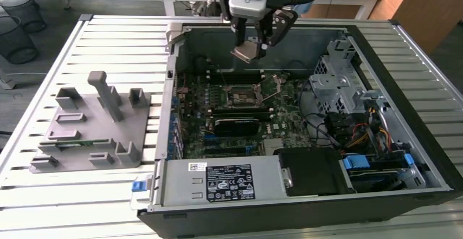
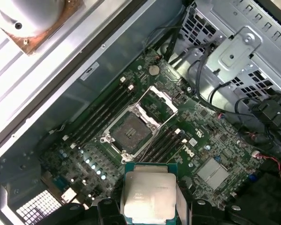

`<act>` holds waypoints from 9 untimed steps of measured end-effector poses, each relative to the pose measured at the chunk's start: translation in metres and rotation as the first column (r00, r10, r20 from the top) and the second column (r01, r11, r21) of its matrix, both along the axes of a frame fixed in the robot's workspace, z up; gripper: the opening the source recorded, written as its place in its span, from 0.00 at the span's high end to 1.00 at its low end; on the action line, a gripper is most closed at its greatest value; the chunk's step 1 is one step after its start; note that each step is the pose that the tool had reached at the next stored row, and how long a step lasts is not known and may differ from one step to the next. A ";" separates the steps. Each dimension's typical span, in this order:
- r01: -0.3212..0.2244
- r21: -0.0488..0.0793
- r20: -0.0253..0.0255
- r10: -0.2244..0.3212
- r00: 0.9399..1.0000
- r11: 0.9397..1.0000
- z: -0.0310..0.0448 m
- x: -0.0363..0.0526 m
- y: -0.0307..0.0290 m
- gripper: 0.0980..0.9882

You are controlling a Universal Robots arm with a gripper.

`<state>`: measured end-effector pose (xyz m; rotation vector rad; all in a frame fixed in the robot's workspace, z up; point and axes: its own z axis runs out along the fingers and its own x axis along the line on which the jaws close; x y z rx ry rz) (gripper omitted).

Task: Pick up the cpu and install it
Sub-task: 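Place the cpu into insertion slot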

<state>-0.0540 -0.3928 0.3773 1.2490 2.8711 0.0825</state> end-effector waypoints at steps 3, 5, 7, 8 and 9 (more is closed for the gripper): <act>0.028 0.000 0.000 -0.028 1.000 1.000 -0.0003 0.0000 0.0008 0.52; 0.046 0.000 0.001 -0.046 0.999 0.999 -0.0006 0.0000 0.0014 0.52; 0.064 0.000 0.001 -0.064 0.998 0.998 -0.0008 0.0000 0.0016 0.52; 0.070 0.000 0.001 -0.070 0.998 0.998 -0.0008 -0.0001 0.0020 0.52; 0.074 0.000 0.001 -0.074 0.997 0.997 -0.0009 0.0000 0.0023 0.52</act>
